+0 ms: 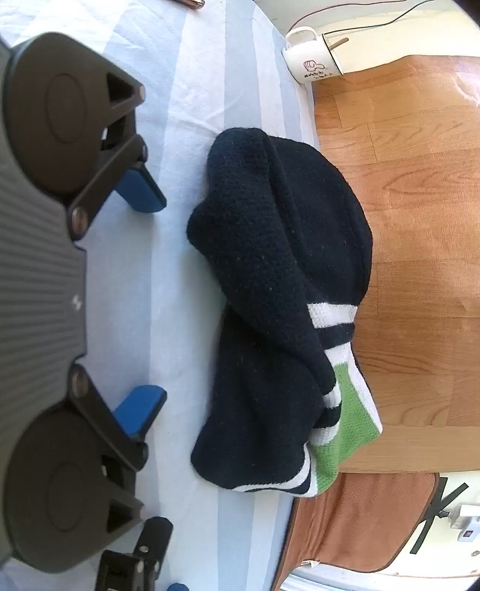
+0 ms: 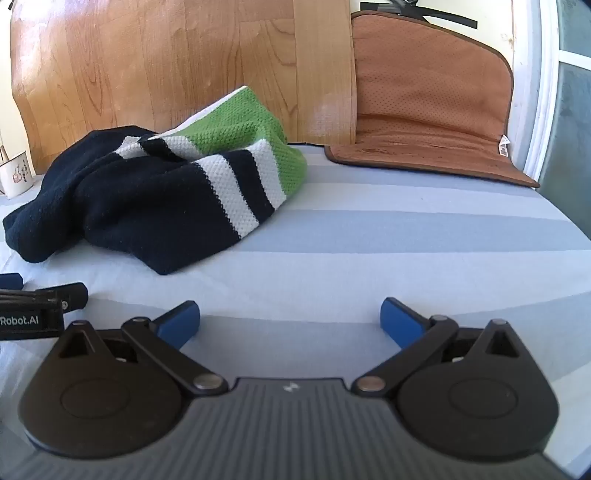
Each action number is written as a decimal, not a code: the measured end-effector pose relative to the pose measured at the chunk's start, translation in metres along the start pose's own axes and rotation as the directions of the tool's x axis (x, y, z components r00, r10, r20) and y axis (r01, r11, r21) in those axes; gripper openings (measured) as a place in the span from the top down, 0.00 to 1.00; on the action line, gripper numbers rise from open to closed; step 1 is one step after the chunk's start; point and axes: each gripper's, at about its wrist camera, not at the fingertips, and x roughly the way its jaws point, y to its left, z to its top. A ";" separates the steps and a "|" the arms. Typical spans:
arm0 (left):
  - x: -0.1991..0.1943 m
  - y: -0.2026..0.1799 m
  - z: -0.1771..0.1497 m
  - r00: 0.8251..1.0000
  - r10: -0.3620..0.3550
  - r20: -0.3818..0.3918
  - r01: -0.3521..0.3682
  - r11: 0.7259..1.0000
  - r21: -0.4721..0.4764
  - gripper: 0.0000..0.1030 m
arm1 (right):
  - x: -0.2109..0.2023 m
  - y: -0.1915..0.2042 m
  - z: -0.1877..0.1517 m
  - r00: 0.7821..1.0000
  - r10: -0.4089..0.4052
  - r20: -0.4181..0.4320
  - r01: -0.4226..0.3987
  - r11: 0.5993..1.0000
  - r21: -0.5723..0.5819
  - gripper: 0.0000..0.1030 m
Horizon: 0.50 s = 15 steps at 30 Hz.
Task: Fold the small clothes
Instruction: 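Move both tools toward the crumpled navy-and-green sweater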
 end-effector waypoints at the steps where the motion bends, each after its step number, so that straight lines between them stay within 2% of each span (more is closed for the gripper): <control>1: 0.000 0.000 0.000 1.000 -0.002 -0.001 0.002 1.000 0.001 0.00 | 0.000 0.000 0.000 1.000 0.001 0.002 -0.001 1.000 0.002 0.00; 15: -0.002 0.004 -0.002 0.999 -0.053 0.002 0.053 0.998 0.032 0.00 | -0.004 -0.011 -0.001 0.996 0.069 0.049 -0.074 0.991 0.110 0.00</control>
